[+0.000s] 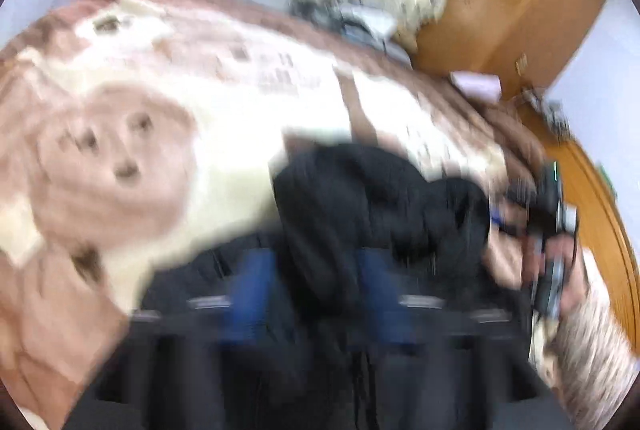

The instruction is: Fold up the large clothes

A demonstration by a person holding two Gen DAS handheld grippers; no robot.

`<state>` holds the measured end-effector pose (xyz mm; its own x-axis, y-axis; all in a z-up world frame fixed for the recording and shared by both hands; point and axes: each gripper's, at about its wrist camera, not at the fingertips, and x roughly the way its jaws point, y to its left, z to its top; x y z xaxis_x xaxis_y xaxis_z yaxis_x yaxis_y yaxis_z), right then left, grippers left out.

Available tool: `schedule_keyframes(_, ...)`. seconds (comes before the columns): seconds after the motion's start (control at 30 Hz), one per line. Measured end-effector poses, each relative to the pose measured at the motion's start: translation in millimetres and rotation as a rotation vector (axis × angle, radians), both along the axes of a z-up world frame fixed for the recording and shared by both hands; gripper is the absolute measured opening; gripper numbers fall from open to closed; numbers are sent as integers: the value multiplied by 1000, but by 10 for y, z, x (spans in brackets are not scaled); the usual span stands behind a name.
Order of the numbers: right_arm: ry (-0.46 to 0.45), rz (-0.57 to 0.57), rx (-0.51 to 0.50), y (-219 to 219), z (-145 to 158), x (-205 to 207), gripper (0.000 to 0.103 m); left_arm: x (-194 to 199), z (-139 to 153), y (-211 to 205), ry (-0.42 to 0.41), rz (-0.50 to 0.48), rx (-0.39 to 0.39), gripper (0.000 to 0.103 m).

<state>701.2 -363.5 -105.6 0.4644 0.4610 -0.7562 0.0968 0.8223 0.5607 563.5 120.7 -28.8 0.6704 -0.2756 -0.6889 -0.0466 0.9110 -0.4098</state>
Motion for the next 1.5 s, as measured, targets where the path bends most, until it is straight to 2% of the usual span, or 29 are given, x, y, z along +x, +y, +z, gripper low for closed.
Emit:
schedule_keyframes(0.03, -24, 23, -20, 17, 1, -57, 26, 78, 64, 85, -15, 39, -14, 98)
schedule_keyframes(0.07, -48, 47, -42, 36, 20, -105, 17, 178, 95, 161, -9, 55, -51, 98)
schedule_keyframes(0.17, -134, 104, -95, 64, 115, -338, 13, 572, 10, 370, 70, 74, -200, 98)
schedule_keyframes(0.23, -185, 146, -113, 87, 174, -472, 13, 816, -106, 368, 146, 102, -190, 98)
schedule_keyframes(0.3, -224, 208, -176, 152, 215, -599, 13, 943, -212, 271, 197, 85, -153, 86)
schedule_keyframes(0.33, -239, 233, -198, 173, 219, -657, 13, 985, -286, 195, 220, 68, -143, 85)
schedule_keyframes(0.4, -257, 267, -225, 241, 220, -720, 13, 1054, -381, 59, 260, 40, -132, 68)
schedule_keyframes(0.5, -275, 287, -240, 257, 226, -837, 12, 1100, -511, -149, 323, -5, -117, 34)
schedule_keyframes(0.53, -283, 292, -256, 260, 229, -881, 12, 1106, -522, -196, 335, -9, -109, 12)
schedule_keyframes(0.6, -287, 290, -265, 259, 239, -914, 11, 1054, -503, -231, 320, -11, -126, 6)
schedule_keyframes(0.67, -306, 277, -270, 237, 296, -972, 11, 907, -331, -265, 242, -18, -98, 4)
schedule_keyframes(0.7, -324, 271, -271, 216, 346, -1030, 11, 770, -199, -279, 165, -43, -91, 4)
schedule_keyframes(0.8, -391, 261, -295, 174, 459, -1224, 11, 377, 7, -283, 7, -106, -88, 4)
schedule_keyframes(0.83, -428, 256, -331, 165, 496, -1371, 11, 154, 45, -287, -59, -140, -75, 4)
schedule_keyframes(0.9, -457, 259, -351, 125, 499, -1565, 11, -171, 3, -260, -122, -179, -86, 4)
schedule_keyframes(0.93, -453, 251, -344, 67, 457, -1706, 11, -264, -43, -247, -121, -180, -86, 4)
schedule_keyframes(1.0, -404, 253, -317, -29, 322, -1889, 11, -462, -304, -167, -65, -167, -84, 5)
schedule_keyframes(1.07, -346, 258, -349, -70, 150, -2015, 12, -519, -501, -60, 8, -117, -132, 8)
schedule_keyframes(1.13, -293, 279, -352, -72, 53, -2082, 12, -585, -680, 70, 75, -65, -211, 8)
schedule_keyframes(1.17, -273, 274, -352, -71, 40, -2117, 12, -612, -681, 80, 80, -58, -226, 8)
schedule_keyframes(1.23, -221, 267, -320, -111, 37, -2139, 12, -641, -627, 53, 88, -59, -191, 9)
schedule_keyframes(1.33, -143, 189, -296, -257, 57, -2201, 13, -641, -605, 23, 103, -59, -143, 9)
schedule_keyframes(1.43, -164, 110, -290, -380, 269, -2381, 15, -670, -604, 65, 142, -37, -187, 13)
schedule_keyframes(1.5, -228, 100, -277, -405, 519, -2510, 24, -781, -549, 118, 129, -10, -194, 17)
